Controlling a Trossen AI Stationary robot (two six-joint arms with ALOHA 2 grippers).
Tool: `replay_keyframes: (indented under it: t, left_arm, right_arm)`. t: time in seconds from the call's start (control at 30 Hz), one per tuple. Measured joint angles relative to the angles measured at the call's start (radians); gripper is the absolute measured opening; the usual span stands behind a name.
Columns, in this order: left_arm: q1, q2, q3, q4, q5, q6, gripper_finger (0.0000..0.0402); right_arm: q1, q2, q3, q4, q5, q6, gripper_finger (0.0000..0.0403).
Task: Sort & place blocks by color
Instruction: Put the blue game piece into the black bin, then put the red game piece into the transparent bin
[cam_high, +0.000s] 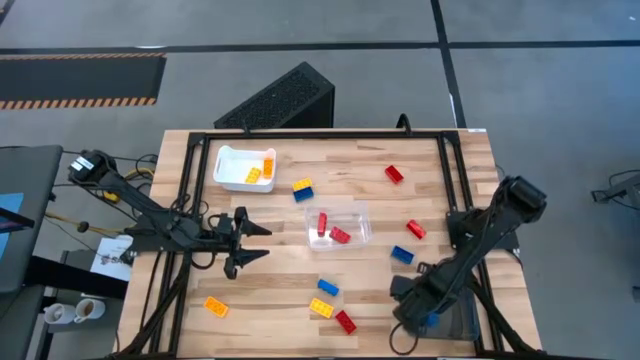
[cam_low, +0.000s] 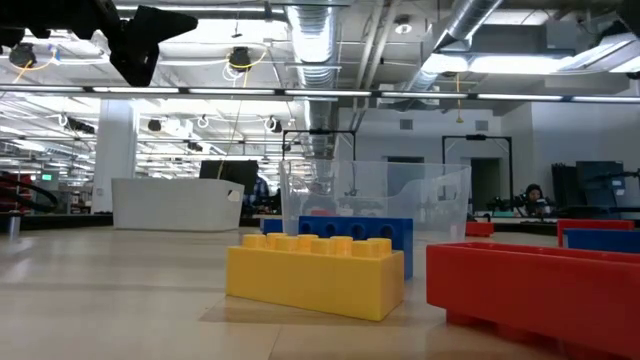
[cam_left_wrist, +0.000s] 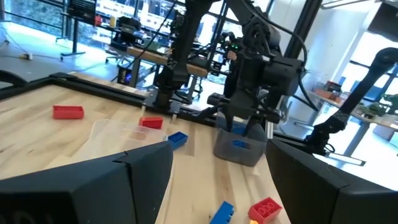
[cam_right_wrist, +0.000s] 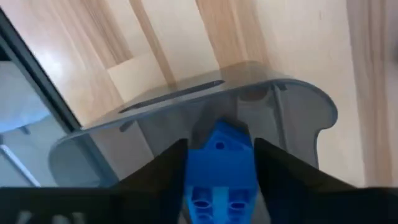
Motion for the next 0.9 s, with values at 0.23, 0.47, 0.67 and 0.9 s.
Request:
replay_keyframes:
  t: [0.23,0.47,0.67,0.9]
  left_arm:
    - [0.0,0.0,0.0,-0.001,0.0,0.017,0.0244]
    - [0.0,0.0,0.0,-0.011,-0.053,0.053,0.0244]
    - [0.024,0.0,0.0,-0.001,-0.119,0.09,0.0244]
    - [0.072,0.0,0.0,-0.001,-0.078,0.069,0.0244]
  right_arm:
    - [-0.042,-0.077,-0.002,-0.009,-0.04,-0.001,0.0288]
    - [-0.137,-0.258,-0.001,-0.144,0.154,-0.098,0.0294]
    - [-0.345,-0.388,-0.001,-0.235,0.37,-0.304,0.0291]
    - [-0.578,-0.416,-0.001,-0.142,0.378,-0.594,0.0291]
